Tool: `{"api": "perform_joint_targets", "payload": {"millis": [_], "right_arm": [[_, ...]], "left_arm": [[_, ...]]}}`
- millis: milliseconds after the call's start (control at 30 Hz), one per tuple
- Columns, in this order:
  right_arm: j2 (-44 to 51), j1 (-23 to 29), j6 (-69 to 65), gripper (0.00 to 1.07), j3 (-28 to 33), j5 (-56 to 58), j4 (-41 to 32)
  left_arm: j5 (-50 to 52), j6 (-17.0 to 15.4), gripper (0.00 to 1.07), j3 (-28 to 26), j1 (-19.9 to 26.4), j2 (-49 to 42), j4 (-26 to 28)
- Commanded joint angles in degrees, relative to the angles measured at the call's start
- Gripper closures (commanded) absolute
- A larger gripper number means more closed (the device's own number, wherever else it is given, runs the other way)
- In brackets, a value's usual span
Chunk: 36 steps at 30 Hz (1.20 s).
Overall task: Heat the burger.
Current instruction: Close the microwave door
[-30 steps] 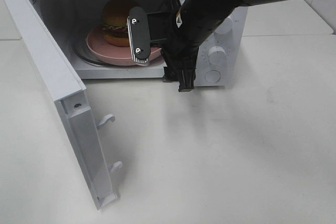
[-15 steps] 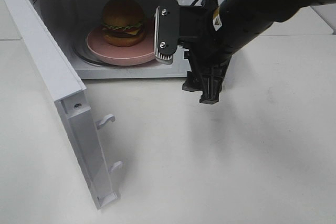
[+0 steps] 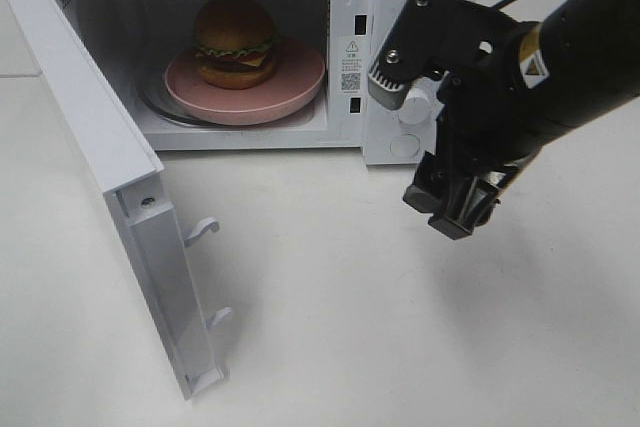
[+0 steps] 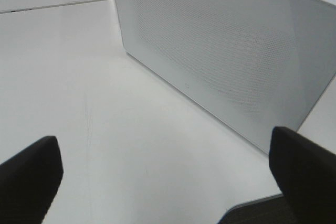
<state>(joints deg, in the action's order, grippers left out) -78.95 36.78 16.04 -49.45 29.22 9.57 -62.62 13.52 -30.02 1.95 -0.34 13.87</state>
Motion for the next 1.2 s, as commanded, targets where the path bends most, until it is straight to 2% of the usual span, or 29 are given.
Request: {"api": "perform_joint_targets", "payload": {"millis": [33, 267, 467, 700, 1100, 1200], "right_arm": [[2.64, 0.0, -4.47, 0.32, 1.72, 2.41, 0.0], [11.29, 0.0, -11.86, 0.32, 5.61, 11.46, -0.06], [17.25, 0.0, -13.75, 0.32, 5.67, 21.94, -0.52], [25.27, 0.0, -14.27, 0.32, 5.67, 29.22, -2.64], [39.42, -0.06, -16.39, 0.32, 5.67, 33.69, -2.98], [44.52, -0.57, -18.74, 0.32, 7.73, 33.92, -2.75]], "left_arm": [[0.46, -0.46, 0.07, 0.11, -0.17, -0.97, 0.11], [0.46, -0.46, 0.07, 0.11, -0.17, -0.97, 0.11], [0.46, -0.46, 0.07, 0.11, -0.17, -0.97, 0.11], [0.46, -0.46, 0.07, 0.11, -0.17, -0.97, 0.11], [0.46, -0.46, 0.07, 0.11, -0.17, -0.97, 0.11], [0.46, -0.46, 0.07, 0.11, -0.17, -0.97, 0.11]]}}
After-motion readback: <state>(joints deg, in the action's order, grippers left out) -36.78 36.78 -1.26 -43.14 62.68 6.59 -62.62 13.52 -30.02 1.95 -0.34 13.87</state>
